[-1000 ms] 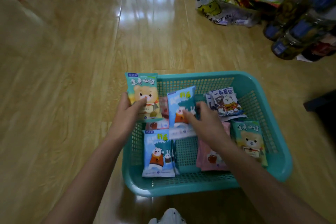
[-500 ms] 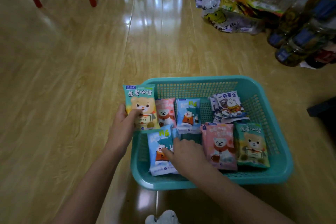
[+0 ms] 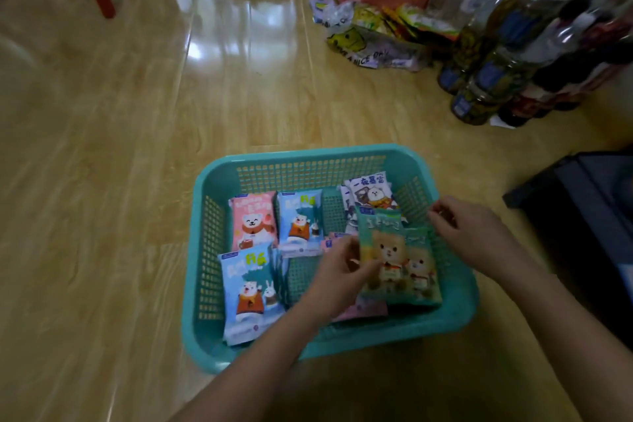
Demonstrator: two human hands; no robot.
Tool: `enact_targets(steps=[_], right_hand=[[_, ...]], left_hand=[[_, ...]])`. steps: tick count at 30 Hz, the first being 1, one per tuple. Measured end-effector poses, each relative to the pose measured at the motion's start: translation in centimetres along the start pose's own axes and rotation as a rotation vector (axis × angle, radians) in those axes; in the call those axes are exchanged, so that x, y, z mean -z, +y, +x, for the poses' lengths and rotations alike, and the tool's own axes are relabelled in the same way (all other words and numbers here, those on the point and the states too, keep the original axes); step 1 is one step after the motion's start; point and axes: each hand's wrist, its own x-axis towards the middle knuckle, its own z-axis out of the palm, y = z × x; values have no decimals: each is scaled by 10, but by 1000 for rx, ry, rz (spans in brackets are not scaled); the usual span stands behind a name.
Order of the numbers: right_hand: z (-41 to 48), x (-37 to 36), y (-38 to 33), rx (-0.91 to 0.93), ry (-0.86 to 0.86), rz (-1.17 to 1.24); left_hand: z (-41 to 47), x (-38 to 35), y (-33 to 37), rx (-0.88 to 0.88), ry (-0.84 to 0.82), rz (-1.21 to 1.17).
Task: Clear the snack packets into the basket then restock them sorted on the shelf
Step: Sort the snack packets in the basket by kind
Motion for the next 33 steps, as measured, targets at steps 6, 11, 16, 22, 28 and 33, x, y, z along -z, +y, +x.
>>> enact_targets(steps=[6,11,16,22,28,33], right_hand=[[-3,21,23,-53,39,19],[-3,14,16,-25,43,-19],[9,0,-13,54,73,2],[27,-31,-76,227,13,69],[45,-74,-117,186,-163,9],[51,-112,-136,50,-327,25]], left_hand=[[26,-57,-9,92,75,64],[26,-60,-4,-6,119,538],[23,-32,18,-174,158,922],[19,54,27,-184,553,643],[31,132,0,117,642,629],[35,141,-11,294,484,795]])
